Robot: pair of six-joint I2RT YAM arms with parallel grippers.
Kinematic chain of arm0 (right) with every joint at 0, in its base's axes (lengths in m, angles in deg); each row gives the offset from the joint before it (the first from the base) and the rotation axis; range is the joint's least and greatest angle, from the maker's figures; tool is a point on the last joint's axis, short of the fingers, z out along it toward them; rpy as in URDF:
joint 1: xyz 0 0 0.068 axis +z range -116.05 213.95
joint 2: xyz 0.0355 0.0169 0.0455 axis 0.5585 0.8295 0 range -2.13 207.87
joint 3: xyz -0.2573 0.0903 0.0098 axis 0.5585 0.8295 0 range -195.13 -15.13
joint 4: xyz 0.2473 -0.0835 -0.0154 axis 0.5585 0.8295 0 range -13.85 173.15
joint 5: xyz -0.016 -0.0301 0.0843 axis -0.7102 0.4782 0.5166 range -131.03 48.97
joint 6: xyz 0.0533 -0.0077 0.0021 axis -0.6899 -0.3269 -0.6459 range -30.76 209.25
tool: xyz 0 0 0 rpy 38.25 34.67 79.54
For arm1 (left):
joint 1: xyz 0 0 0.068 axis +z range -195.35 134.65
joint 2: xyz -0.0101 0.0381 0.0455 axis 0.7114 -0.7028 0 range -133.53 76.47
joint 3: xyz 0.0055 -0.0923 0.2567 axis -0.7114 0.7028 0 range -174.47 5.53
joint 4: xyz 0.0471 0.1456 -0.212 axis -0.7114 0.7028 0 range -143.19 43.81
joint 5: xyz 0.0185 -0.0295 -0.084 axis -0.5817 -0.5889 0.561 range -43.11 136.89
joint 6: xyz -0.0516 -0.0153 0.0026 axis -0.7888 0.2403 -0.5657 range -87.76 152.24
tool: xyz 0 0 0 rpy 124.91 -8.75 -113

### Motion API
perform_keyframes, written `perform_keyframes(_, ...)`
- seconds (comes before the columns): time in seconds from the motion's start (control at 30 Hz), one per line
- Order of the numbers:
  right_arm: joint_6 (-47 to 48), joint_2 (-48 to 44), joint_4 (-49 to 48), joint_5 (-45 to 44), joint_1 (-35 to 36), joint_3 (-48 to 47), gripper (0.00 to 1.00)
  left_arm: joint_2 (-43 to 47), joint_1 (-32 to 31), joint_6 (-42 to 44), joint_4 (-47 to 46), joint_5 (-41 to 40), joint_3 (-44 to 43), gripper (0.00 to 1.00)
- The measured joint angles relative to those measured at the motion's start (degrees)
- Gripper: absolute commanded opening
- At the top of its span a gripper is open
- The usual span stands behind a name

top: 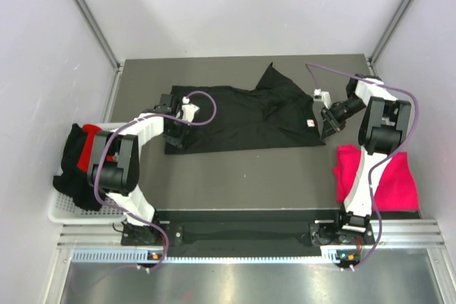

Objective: Fold and stack the t-shirts
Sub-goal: Fold the tshirt

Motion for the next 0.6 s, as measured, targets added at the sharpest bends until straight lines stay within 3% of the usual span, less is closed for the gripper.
perform_keyframes(0.2, -0.9, 0.6, 0.0, -1.5, -0.2, 0.0, 0.11, 0.0, 0.0, 0.0, 0.0, -0.4, 0.0, 0.27)
perform_keyframes(0.5, -2.1, 0.2, -0.5, -1.5, -0.2, -1.0, 0.29, 0.5, 0.0, 0.2, 0.0, -0.4, 0.0, 0.29)
perform_keyframes(0.6, -3.8, -1.9, -3.1, -1.4, 0.4, -1.9, 0.31, 1.3, 0.1, 0.2, 0.1, -0.3, 0.0, 0.29)
